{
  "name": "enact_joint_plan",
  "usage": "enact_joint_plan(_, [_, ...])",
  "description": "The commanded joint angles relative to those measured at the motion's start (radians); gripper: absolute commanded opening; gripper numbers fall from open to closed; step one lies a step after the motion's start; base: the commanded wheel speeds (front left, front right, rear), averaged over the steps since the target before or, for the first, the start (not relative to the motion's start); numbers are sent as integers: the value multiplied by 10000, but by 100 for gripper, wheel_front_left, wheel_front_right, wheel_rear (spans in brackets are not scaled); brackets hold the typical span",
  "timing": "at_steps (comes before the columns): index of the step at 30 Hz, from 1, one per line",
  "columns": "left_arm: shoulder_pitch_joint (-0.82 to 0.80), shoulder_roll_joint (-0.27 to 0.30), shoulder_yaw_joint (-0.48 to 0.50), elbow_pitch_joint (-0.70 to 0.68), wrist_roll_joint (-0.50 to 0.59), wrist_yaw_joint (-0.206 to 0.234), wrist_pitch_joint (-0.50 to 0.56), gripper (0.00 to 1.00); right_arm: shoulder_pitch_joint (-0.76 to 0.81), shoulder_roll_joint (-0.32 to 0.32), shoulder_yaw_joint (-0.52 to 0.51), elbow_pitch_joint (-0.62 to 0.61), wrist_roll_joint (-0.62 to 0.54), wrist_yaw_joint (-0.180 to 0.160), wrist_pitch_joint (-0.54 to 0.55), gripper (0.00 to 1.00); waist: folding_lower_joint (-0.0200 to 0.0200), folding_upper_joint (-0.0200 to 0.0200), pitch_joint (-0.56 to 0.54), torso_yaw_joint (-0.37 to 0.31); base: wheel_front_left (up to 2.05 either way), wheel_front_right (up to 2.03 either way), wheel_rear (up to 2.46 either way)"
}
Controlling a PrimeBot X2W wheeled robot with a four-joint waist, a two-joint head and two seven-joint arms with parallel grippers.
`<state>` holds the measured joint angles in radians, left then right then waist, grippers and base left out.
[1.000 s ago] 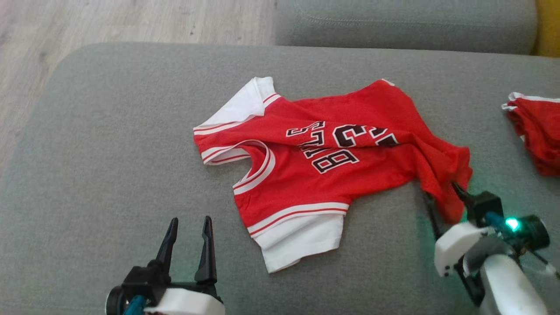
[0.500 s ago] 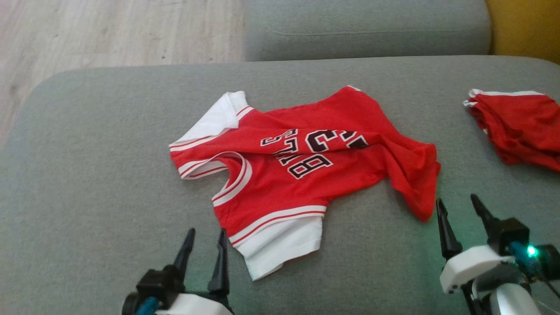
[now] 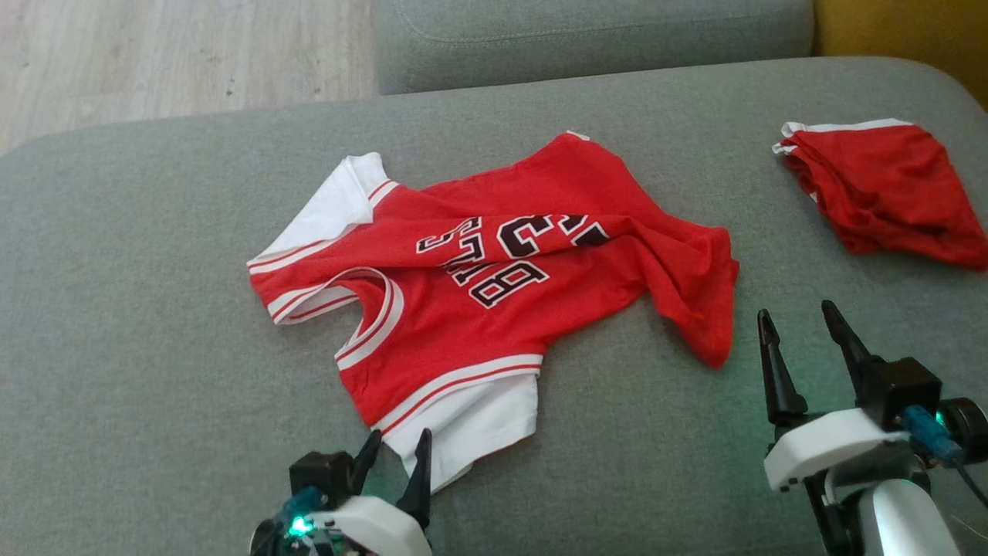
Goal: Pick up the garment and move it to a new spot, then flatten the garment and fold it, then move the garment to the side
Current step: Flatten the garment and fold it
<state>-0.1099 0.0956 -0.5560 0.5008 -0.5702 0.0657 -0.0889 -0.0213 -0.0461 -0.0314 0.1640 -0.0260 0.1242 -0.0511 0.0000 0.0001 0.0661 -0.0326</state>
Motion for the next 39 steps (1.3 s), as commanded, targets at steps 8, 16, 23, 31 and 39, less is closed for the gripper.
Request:
enact_joint_plan(8, [-1160, -240, 312, 1225, -167, 201, -156, 91, -302, -43, 263, -541, 103, 65, 37, 100, 0, -1, 101, -113, 0, 0, 0])
enact_joint_plan(16, [-1842, -32, -138, 2267, 491, 258, -586, 0, -195, -42, 120, -567, 238, 65, -72, 100, 0, -1, -18, -6, 0, 0, 0])
enact_joint_plan(23, [-2329, 351, 113, 2584, 632, 451, -1241, 0, -73, -42, -300, -544, 264, 65, -205, 100, 0, -1, -105, 113, 0, 0, 0])
enact_joint_plan(31, [-2520, 457, 234, 2713, 509, 321, -1406, 0, -4, -42, -397, -631, 270, 65, -149, 100, 0, -1, -113, 125, 0, 0, 0])
enact_joint_plan(39, [-2614, 166, -47, 2797, 409, -33, -1286, 100, -40, -42, -375, -606, 293, 65, -134, 100, 0, -1, -41, 42, 0, 0, 0])
